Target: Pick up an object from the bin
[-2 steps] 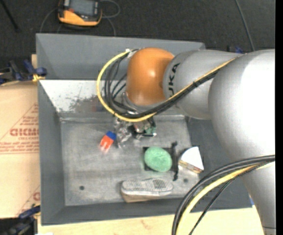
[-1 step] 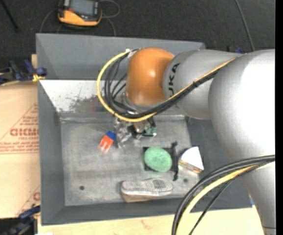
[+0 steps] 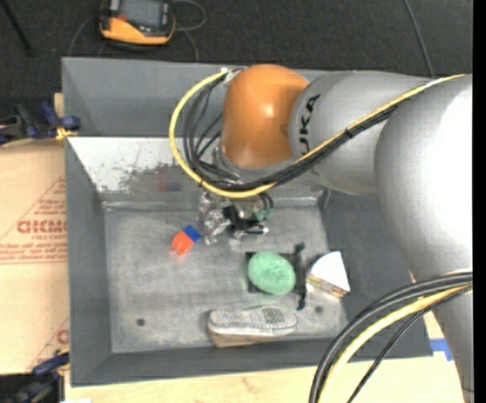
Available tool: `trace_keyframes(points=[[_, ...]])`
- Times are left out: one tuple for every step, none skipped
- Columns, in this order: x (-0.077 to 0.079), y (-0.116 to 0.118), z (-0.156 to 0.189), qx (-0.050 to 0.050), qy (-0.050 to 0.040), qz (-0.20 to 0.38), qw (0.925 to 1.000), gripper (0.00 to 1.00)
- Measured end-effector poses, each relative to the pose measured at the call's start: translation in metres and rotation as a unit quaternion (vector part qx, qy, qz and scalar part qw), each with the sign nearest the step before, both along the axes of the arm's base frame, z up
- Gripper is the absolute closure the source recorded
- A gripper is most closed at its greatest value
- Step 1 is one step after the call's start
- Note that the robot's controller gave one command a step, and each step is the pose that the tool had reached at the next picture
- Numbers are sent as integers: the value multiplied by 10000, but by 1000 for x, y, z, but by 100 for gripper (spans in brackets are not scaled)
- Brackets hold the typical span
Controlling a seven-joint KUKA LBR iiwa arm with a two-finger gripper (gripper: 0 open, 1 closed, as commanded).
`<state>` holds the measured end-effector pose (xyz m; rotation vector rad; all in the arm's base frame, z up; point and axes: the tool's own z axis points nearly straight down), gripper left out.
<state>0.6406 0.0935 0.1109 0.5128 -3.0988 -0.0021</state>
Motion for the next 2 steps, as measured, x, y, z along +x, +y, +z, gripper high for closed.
trace_keyframes(points=[[4, -10, 37, -4, -41, 72, 10000, 100], [-18, 47, 25, 4, -26, 400, 9992, 0]])
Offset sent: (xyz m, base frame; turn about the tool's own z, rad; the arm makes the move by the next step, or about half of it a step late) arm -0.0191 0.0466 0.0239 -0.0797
